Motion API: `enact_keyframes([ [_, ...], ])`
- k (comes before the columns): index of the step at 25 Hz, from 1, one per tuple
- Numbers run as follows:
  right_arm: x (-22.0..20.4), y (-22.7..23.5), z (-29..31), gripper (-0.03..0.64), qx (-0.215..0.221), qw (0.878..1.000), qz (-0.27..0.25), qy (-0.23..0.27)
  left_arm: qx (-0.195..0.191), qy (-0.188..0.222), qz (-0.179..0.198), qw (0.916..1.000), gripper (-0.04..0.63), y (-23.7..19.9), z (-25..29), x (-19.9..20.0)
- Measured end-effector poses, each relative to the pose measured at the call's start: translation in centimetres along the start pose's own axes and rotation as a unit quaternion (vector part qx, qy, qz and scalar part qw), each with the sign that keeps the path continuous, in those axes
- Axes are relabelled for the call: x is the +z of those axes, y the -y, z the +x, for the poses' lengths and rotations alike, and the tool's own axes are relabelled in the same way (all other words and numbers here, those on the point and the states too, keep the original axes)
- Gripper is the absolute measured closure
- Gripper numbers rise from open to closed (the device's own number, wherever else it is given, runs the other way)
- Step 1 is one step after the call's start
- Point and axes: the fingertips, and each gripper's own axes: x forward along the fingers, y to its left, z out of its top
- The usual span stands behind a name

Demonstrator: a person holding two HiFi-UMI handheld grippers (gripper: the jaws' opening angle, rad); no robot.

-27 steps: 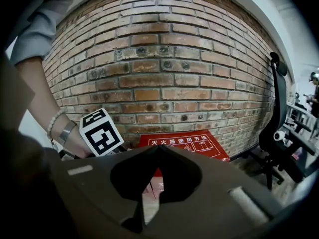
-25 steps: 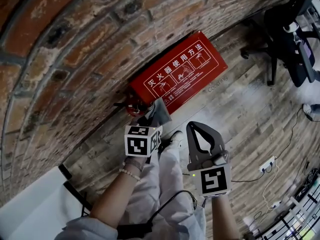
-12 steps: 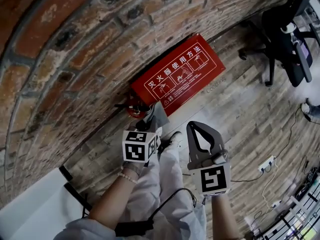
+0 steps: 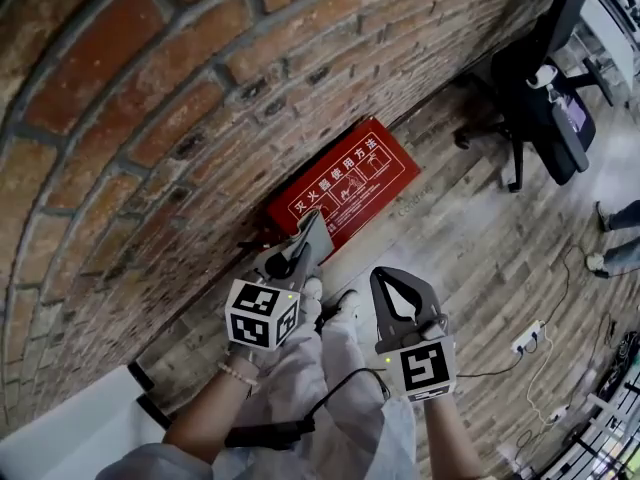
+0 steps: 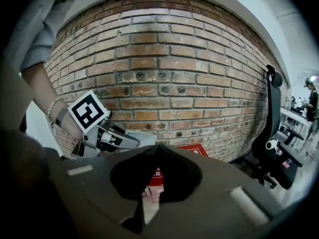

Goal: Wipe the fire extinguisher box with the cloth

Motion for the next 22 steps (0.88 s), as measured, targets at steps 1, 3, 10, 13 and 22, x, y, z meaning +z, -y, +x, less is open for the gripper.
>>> enact_keyframes([
  [1, 0.6, 0.2, -0.5, 0.61, -0.004, 1.0, 0.003, 0.002, -0.012, 0.007, 0.011, 0.9998, 0.583, 0.5, -0.5, 1.1],
  [3, 2.0, 0.8, -1.4, 0.61, -0.016, 1.0, 0.005, 0.009, -0.03, 0.021, 0.031, 0.9989, 0.583, 1.4, -1.5, 3.3],
  [10, 7.8, 2.8, -4.7, 0.609, -0.058, 0.997, 0.001, 0.05, -0.055, 0.071, 0.068, 0.9936, 0.583, 3.9, -5.5, 10.1],
  [13, 10.3, 3.4, -6.0, 0.61, -0.073, 0.995, -0.008, 0.069, -0.062, 0.097, 0.096, 0.9887, 0.583, 5.0, -7.6, 13.1],
  [22, 15.8, 3.6, -9.5, 0.609, -0.104, 0.988, -0.014, 0.115, -0.066, 0.162, 0.163, 0.9709, 0.583, 7.7, -13.1, 19.7],
])
